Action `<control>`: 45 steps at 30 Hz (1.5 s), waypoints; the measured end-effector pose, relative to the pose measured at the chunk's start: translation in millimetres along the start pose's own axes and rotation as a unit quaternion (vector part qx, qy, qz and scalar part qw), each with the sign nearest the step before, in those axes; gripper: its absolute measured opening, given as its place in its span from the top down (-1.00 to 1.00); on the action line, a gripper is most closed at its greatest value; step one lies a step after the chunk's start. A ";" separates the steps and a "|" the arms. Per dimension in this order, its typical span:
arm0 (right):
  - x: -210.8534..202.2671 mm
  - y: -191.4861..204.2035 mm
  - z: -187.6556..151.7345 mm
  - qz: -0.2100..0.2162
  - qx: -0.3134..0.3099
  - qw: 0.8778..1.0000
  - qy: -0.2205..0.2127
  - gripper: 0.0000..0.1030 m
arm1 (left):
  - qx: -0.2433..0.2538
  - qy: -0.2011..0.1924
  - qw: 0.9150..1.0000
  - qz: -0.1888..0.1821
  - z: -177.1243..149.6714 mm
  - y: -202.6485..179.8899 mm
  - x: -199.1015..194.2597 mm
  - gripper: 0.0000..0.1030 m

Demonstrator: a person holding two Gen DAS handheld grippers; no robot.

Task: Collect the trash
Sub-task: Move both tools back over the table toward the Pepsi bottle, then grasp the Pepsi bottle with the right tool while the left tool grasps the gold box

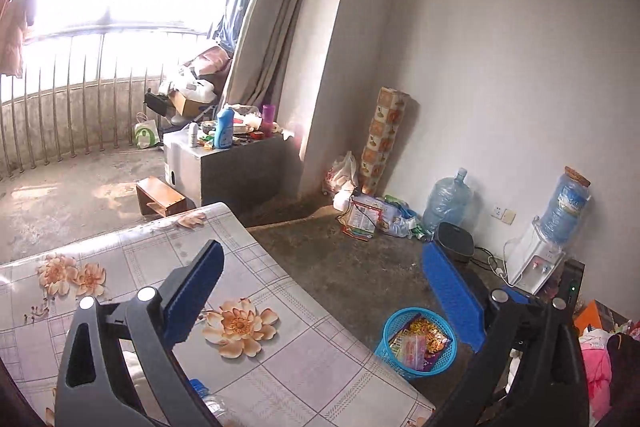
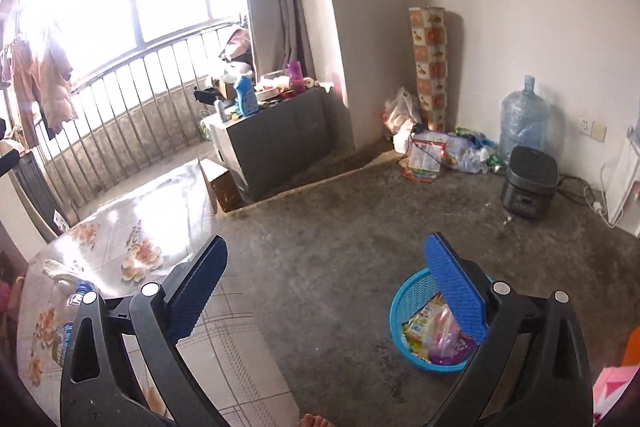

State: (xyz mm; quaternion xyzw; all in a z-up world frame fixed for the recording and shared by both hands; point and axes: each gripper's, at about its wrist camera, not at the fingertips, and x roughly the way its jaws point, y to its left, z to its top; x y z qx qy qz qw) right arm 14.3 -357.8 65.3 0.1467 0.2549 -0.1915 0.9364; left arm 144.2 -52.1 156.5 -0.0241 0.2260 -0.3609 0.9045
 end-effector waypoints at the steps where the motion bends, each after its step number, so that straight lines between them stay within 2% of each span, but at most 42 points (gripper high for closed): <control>1: -1.6 3.8 3.6 0.014 -0.003 1.000 -0.001 -0.84 | -0.007 -0.008 1.000 0.015 1.3 14.0 -13.4 -0.89; 5: 0.7 29.9 18.5 0.077 -0.013 0.997 0.003 -0.84 | -0.040 -0.026 0.996 0.070 -1.3 62.1 -58.2 -0.89; 9: 14.1 71.5 27.8 0.153 -0.021 0.988 0.033 -0.83 | -0.072 -0.022 0.991 0.107 -15.1 101.8 -89.0 -0.89; 14: 36.2 118.3 23.6 0.230 -0.023 0.969 0.089 -0.74 | -0.100 -0.001 0.988 0.120 -45.1 130.3 -105.0 -0.89; 19: 47.0 155.5 9.3 0.268 -0.032 0.952 0.146 -0.56 | -0.119 0.029 0.986 0.110 -78.2 143.1 -101.6 -0.89; 22: 50.7 170.9 -2.4 0.272 -0.044 0.945 0.178 -0.46 | -0.132 0.043 0.985 0.100 -99.5 146.9 -97.2 -0.86; 32: 36.3 208.2 -55.3 0.274 -0.117 0.913 0.277 -0.45 | -0.157 0.116 0.980 0.043 -161.6 130.2 -75.6 -0.43; 34: 37.1 213.0 -62.6 0.273 -0.128 0.908 0.290 -0.45 | -0.163 0.135 0.977 0.035 -171.7 125.5 -72.3 -0.42; 39: 38.3 224.1 -76.2 0.267 -0.149 0.898 0.316 -0.45 | -0.156 0.171 0.972 0.041 -194.6 113.6 -67.3 -0.42; 45: 39.1 226.0 -94.6 0.243 -0.179 0.890 0.343 -0.43 | -0.151 0.178 0.971 0.055 -206.8 107.2 -65.1 -0.44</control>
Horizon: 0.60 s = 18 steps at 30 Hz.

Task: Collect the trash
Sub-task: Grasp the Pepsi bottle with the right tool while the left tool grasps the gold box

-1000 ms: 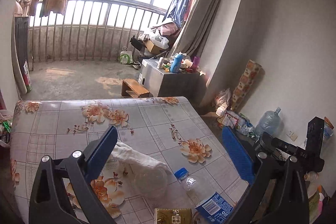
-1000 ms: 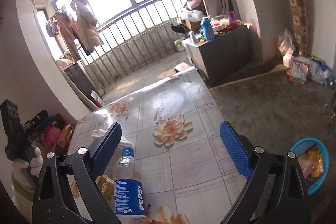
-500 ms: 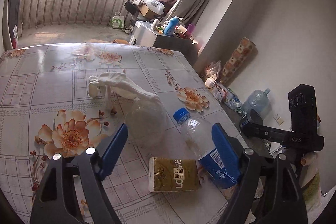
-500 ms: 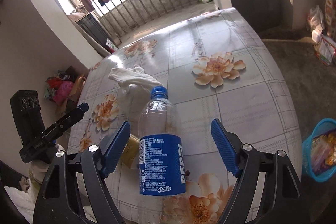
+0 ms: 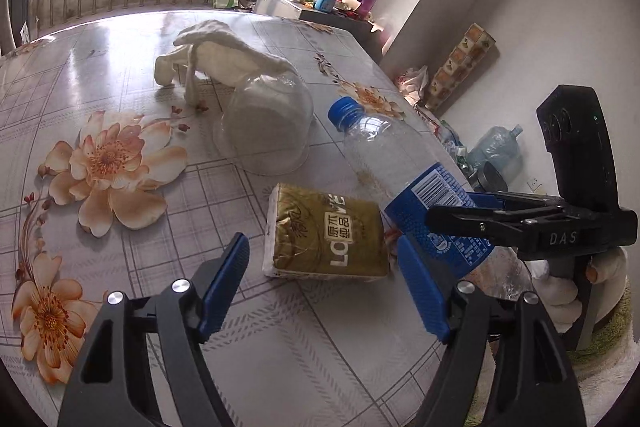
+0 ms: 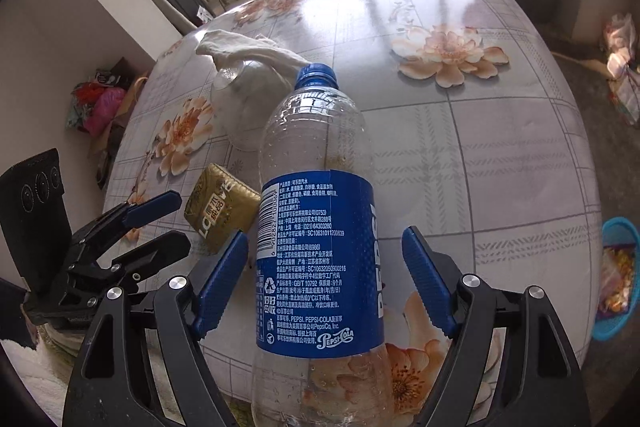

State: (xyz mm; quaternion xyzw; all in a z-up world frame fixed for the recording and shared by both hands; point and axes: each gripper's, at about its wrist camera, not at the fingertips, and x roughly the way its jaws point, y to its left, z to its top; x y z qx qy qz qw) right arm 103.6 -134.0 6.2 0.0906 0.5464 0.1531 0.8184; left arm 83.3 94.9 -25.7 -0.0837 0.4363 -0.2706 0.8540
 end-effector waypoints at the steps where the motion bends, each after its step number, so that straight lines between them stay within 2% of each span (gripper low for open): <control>1: 0.8 -0.5 -2.7 -0.003 0.000 1.000 0.004 -0.39 | 0.003 -0.001 1.000 0.001 -0.1 -1.0 0.2 -0.45; 3: 2.0 -3.1 -7.8 0.005 0.004 1.000 0.013 -0.19 | 0.008 -0.001 1.000 -0.001 1.5 -1.9 0.7 -0.47; 4: 1.1 -6.5 -10.6 0.012 0.010 1.000 0.017 -0.15 | 0.011 -0.003 1.000 0.000 2.2 -2.9 0.5 -0.50; 10: -12.4 -25.0 -23.4 -0.001 0.045 0.999 0.007 -0.13 | 0.027 0.003 1.000 0.005 6.9 -8.8 11.5 -0.69; 18: -32.6 -53.4 -41.5 -0.011 0.089 0.996 -0.009 -0.13 | 0.042 0.026 0.999 0.021 11.6 -23.1 36.2 -0.75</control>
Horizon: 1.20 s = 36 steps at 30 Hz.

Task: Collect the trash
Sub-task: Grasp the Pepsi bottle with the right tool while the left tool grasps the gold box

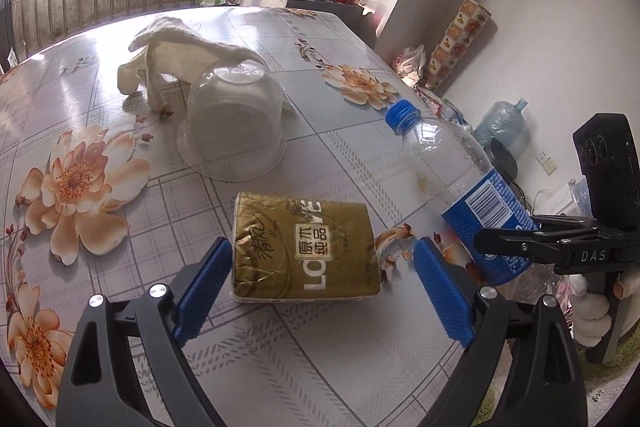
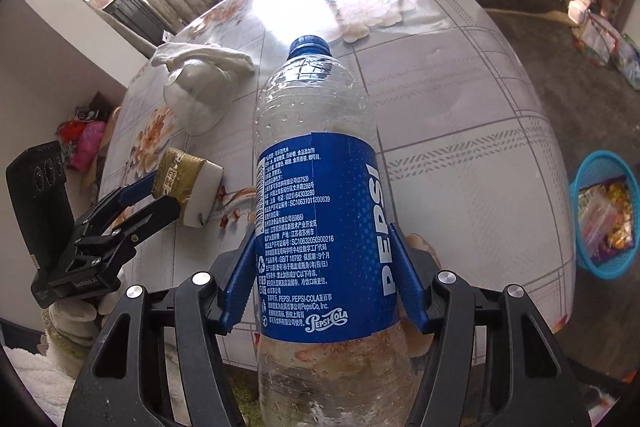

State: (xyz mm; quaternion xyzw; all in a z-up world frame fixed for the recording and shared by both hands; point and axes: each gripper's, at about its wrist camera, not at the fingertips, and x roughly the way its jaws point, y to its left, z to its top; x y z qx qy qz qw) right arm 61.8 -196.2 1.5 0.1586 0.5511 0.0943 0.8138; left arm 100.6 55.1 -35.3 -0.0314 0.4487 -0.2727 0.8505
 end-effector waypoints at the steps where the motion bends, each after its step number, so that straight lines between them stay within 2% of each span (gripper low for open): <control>1: -0.4 -1.2 -2.2 0.002 0.004 1.000 -0.002 -0.13 | 0.002 0.003 1.000 0.011 0.8 -0.8 3.5 -0.75; 5: -5.3 -9.5 -2.5 0.006 0.018 1.000 -0.010 -0.13 | 0.016 0.009 0.999 0.046 2.1 -4.3 14.8 -0.75; 9: -13.1 -16.4 -8.1 0.008 0.019 1.000 -0.016 -0.13 | 0.037 0.010 0.997 0.064 3.9 -9.2 21.5 -0.72; 12: -14.5 -17.5 -11.5 0.009 0.021 1.000 -0.019 -0.13 | 0.052 0.011 0.995 0.080 3.2 -16.6 24.2 -0.47; 17: -15.7 -18.4 -17.8 0.010 0.021 1.000 -0.015 -0.13 | 0.065 0.029 0.996 0.047 -5.8 -28.0 19.4 -0.44; 21: -17.5 -22.3 -21.4 0.018 0.027 0.999 -0.015 -0.14 | 0.093 0.033 0.993 0.064 -15.2 -41.6 19.6 -0.44; 36: -18.3 -23.3 -24.3 0.025 0.021 0.999 -0.016 -0.13 | 0.087 0.041 0.992 0.082 -15.6 -44.6 22.4 -0.44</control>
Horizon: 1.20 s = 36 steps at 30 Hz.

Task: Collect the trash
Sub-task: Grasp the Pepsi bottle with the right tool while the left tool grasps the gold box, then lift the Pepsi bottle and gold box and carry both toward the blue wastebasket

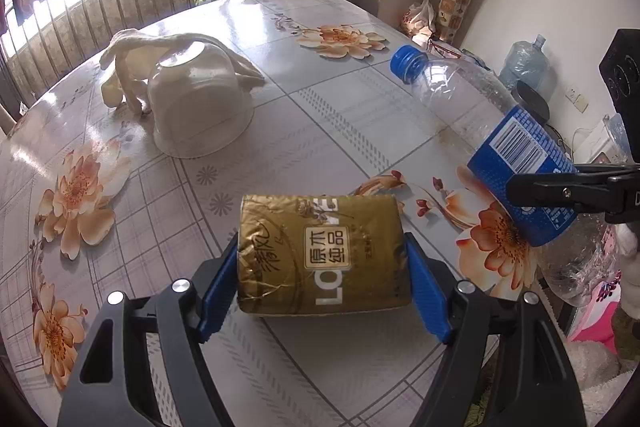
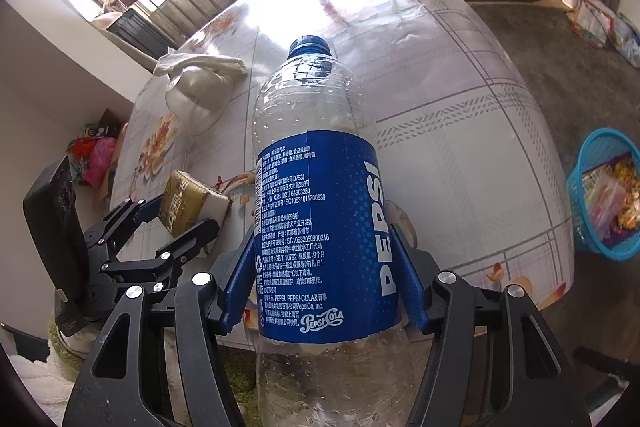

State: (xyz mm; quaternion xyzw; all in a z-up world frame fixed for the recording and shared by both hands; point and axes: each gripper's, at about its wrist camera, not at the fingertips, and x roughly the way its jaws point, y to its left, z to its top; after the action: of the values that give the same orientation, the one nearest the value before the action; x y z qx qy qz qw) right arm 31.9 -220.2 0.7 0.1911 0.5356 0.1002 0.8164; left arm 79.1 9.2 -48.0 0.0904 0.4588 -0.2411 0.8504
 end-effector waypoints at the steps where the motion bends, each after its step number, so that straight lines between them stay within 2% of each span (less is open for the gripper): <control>1: -0.3 -0.1 -0.2 0.000 -0.001 1.000 -0.001 -0.13 | 0.000 0.000 1.000 0.001 0.0 -0.3 -0.2 -0.43; 36: -19.5 -10.4 -2.7 0.018 0.007 0.999 -0.031 -0.11 | -0.005 -0.016 1.000 -0.009 -4.3 6.1 -17.7 -0.42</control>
State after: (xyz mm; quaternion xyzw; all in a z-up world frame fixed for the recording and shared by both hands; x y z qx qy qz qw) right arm 21.0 -236.2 11.6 0.2099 0.5070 0.1049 0.8294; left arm 70.8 21.9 -36.3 0.0784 0.4474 -0.2476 0.8558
